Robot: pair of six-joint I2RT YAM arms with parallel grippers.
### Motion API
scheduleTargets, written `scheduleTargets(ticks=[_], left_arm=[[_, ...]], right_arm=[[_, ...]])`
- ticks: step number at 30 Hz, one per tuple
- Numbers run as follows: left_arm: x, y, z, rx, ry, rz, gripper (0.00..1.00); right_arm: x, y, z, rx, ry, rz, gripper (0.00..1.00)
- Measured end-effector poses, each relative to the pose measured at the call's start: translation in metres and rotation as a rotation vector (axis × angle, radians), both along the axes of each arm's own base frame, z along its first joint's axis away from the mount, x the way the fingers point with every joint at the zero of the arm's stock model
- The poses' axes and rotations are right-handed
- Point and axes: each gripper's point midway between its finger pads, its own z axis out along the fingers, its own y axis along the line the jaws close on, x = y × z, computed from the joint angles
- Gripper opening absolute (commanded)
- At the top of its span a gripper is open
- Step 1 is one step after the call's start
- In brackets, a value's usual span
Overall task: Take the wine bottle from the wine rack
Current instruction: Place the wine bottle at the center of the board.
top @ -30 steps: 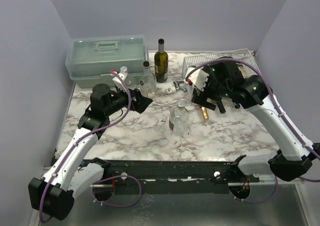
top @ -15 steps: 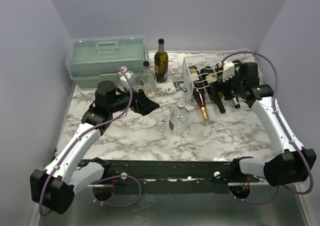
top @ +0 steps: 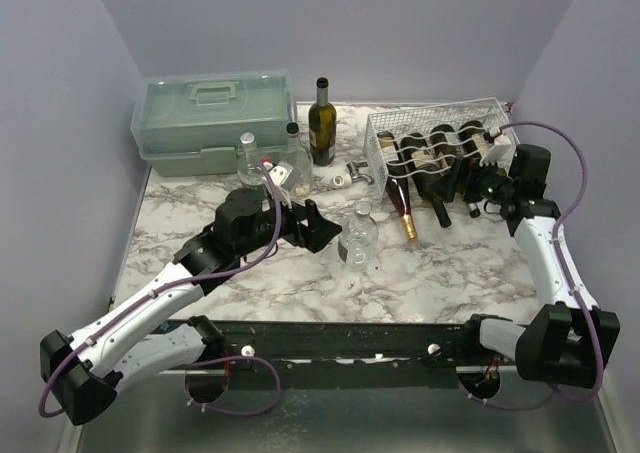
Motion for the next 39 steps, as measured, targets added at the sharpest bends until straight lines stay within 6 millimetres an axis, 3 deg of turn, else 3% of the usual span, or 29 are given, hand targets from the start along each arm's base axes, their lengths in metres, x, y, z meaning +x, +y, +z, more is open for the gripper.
scheduleTargets(ticks=[4,6,13,26,39], left_arm=[[-0.001,-0.006,-0.008,0.03,0.012,0.064,0.99],[-0.003,-0.011,-0.014,0.05,0.019,0.081,0.99],[-0.006,-0.033,-0.028,0.128,0.031,0.143,0.99],[0.018,-0.073,-0.028,0.211,0.001,0.288,0.95],[0.04,-0.09,-0.057,0.399,-0.046,0.38,0.75]], right_arm=[[-0.012,0.006,-0.024,0.054,0.056,0.03,0.99],[-0.015,0.006,-0.026,0.066,0.061,0.035,0.99],[-0.019,0.008,-0.009,0.086,-0.008,0.053,0.99],[-0.02,0.01,-0.008,0.092,-0.01,0.063,0.99],[-0.02,0.01,-0.009,0.092,-0.007,0.064,0.99]])
